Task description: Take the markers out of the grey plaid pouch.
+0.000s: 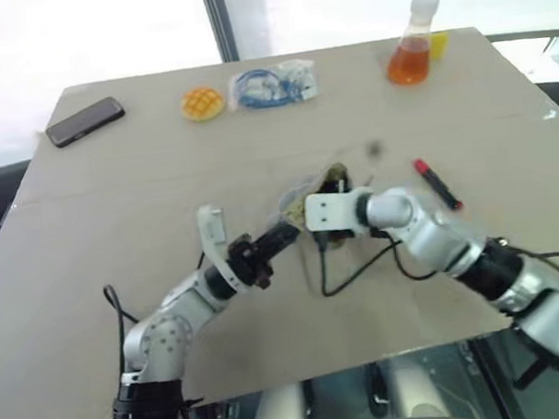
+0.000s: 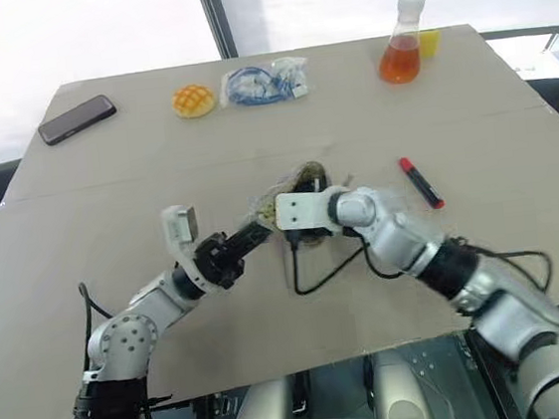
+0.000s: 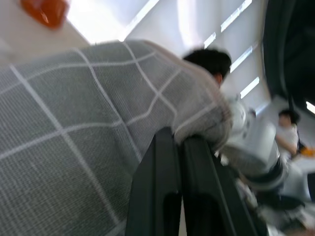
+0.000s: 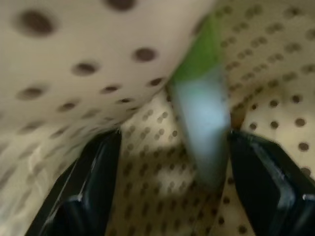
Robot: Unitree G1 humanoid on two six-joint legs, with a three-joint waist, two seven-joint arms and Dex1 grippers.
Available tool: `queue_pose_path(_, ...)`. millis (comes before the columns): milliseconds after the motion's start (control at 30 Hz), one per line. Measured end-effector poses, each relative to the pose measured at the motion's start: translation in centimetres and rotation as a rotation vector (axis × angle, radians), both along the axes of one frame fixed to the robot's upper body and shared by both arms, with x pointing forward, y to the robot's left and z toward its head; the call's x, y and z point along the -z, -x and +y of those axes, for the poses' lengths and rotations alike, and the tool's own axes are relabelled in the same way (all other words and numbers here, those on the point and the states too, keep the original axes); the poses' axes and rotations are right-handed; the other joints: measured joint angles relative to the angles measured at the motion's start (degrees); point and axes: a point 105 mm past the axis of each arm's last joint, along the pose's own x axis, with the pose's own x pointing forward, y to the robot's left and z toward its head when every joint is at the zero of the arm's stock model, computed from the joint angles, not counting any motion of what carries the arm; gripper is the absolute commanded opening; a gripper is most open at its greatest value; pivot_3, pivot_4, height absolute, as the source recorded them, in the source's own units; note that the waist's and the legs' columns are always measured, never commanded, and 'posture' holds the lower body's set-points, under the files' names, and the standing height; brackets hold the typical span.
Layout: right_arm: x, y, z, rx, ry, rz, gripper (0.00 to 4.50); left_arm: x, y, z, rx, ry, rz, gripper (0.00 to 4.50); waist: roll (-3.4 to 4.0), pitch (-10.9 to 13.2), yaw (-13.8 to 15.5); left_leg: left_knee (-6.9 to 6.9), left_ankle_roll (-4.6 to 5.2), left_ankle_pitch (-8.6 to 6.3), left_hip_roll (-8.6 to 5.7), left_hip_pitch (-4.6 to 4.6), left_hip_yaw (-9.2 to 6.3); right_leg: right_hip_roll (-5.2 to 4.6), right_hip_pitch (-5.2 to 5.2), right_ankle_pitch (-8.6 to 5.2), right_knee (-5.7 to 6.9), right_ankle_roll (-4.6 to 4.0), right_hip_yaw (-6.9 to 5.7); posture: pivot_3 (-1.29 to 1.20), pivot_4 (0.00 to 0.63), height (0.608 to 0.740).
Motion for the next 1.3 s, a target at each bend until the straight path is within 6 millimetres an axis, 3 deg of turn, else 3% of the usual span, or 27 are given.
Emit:
queue_pose_path(167, -0.2, -1.0, -1.1, 0.075, -0.102, -0.052, 0.18, 0.3, 0.3, -0.1, -0.012, -0.007, -0.002, 0.0, -0.01, 0.0, 0.5, 0.06, -0.01, 0.01, -0.06, -0.09, 0.0, -0.13, 0.01, -0.02, -0.02, -0.08, 0.1, 0.0, 0.15, 0.74)
queue_pose_path(200, -0.3, -1.0, -1.9, 0.094, -0.118, -0.049, 0.03, 0.1, 0.3, -0.3, -0.011, -0.014, -0.022, 0.0, -0.01, 0.0, 0.5, 0.06, -0.01, 0.01, -0.07, -0.11, 0.0, -0.14, 0.01, 0.0, -0.05, -0.11, 0.11, 0.0, 0.15, 0.74)
queue_pose_path(333, -1.1, 0.5, -3.7, 0.096, -0.185, 0.025, 0.03, -0.3, -0.4, -0.1, -0.056, -0.029, -0.062, 0.0, -0.01, 0.0, 0.6, 0.0, 0.0, 0.0, -0.1, -0.14, -0.01, -0.09, -0.02, 0.14, -0.07, -0.18, 0.09, 0.0, 0.15, 0.74)
queue_pose_path(400, -2.9, 2.1, -3.8, 0.059, -0.252, 0.073, 0.03, -0.8, -1.2, 0.4, -0.092, -0.043, -0.091, 0.0, 0.01, 0.1, 0.4, -0.03, 0.0, 0.0, -0.03, -0.11, -0.03, 0.03, -0.03, 0.11, -0.06, -0.13, 0.07, 0.0, 0.15, 0.74)
queue_pose_path(567, -6.2, 3.8, -4.3, 0.034, -0.32, 0.07, 0.03, -0.8, -2.1, 0.8, -0.104, -0.028, -0.086, 0.0, 0.01, 0.1, 0.4, -0.02, 0.0, 0.0, 0.0, -0.09, -0.06, 0.05, -0.02, 0.0, -0.05, 0.0, 0.03, 0.0, 0.15, 0.74)
queue_pose_path(667, -6.2, 3.7, -4.8, 0.068, -0.329, 0.091, 0.03, -0.8, -2.3, 1.1, -0.097, -0.016, -0.084, 0.0, 0.01, 0.1, 0.5, 0.01, 0.0, 0.0, -0.04, -0.11, -0.03, 0.0, -0.02, -0.03, -0.06, -0.04, 0.04, 0.0, 0.15, 0.74)
queue_pose_path(733, -6.0, 3.7, -5.1, 0.074, -0.315, 0.1, 0.03, -0.9, -2.3, 1.1, -0.089, -0.009, -0.08, 0.0, 0.01, 0.1, 0.5, 0.01, 0.0, 0.0, -0.05, -0.13, -0.03, -0.02, -0.03, -0.02, -0.07, -0.03, 0.05, 0.0, 0.15, 0.74)
queue_pose_path(767, -5.8, 3.6, -5.5, 0.078, -0.29, 0.103, 0.61, -1.0, -2.1, 1.1, -0.061, 0.014, -0.066, 0.0, 0.0, 0.1, 0.5, 0.0, 0.0, 0.0, -0.06, -0.14, -0.04, -0.03, -0.02, -0.01, -0.07, -0.01, 0.05, 0.0, 0.15, 0.74)
queue_pose_path(800, -5.8, 3.6, -5.6, 0.079, -0.286, 0.104, 0.71, -1.0, -2.1, 1.0, -0.056, 0.018, -0.063, 0.0, 0.0, 0.1, 0.5, 0.0, 0.0, 0.0, -0.06, -0.14, -0.04, -0.03, -0.02, -0.01, -0.07, 0.0, 0.05, 0.0, 0.15, 0.74)
queue_pose_path(867, -5.6, 3.4, -5.4, 0.079, -0.264, 0.101, 1.47, -1.2, -1.6, 0.8, 0.001, 0.064, -0.024, 0.0, 0.0, 0.1, 0.4, 0.0, 0.01, 0.0, -0.07, -0.14, -0.03, -0.04, -0.03, 0.01, -0.07, 0.02, 0.05, 0.0, 0.15, 0.74)
queue_pose_path(967, -5.2, 3.8, -5.2, 0.048, -0.2, 0.133, 1.47, -1.6, -0.3, 0.0, 0.135, 0.157, 0.05, 0.0, 0.0, 0.1, 0.4, -0.01, 0.01, 0.0, -0.06, -0.14, -0.06, -0.02, -0.03, 0.01, -0.07, 0.03, 0.03, 0.0, 0.15, 0.74)
queue_pose_path(1067, -5.5, 4.7, -6.7, 0.035, -0.095, 0.173, 1.47, -2.0, 0.6, -0.3, 0.232, 0.211, 0.097, 0.0, 0.01, 0.2, 0.7, 0.01, 0.01, 0.0, -0.06, -0.19, -0.09, -0.12, -0.04, -0.01, -0.07, 0.01, -0.01, 0.0, 0.15, 0.74)
queue_pose_path(1200, -8.4, 6.0, -7.6, 0.004, -0.001, 0.169, 1.47, -3.2, 0.8, 0.1, 0.289, 0.272, 0.124, 0.0, -0.05, 0.2, 0.7, 0.03, 0.01, -0.01, -0.05, -0.15, -0.1, -0.09, -0.03, -0.04, -0.08, -0.03, -0.02, 0.0, 0.15, 0.74)
queue_pose_path(1300, -8.4, 6.6, -7.2, -0.027, 0.06, 0.193, 1.47, -1.4, 0.1, 0.8, 0.212, 0.181, 0.13, 0.0, -0.06, 0.2, 0.2, -0.02, 0.01, -0.01, -0.05, -0.08, -0.07, -0.02, -0.03, -0.11, -0.08, -0.16, -0.01, 0.0, 0.15, 0.74)
